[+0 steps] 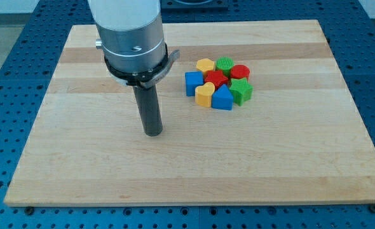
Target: Separate the green blocks from the group of blocks
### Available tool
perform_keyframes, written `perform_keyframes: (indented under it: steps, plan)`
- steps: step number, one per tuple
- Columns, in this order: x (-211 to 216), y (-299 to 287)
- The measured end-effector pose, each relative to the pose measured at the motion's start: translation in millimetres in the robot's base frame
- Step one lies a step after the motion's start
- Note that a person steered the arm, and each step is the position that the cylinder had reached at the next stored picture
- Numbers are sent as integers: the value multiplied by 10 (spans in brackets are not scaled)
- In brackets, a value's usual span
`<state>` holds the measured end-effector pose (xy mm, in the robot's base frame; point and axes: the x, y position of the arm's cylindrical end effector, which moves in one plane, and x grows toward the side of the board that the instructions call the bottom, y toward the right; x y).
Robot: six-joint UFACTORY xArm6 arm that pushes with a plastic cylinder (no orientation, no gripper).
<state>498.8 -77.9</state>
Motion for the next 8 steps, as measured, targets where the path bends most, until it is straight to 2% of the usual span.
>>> perform_keyframes:
  steps: [1, 3, 5, 6, 8]
  plan:
    - [1, 3]
    - [-113, 411]
    - [-37, 1450]
    - [-82, 1761]
    - [-460, 1841]
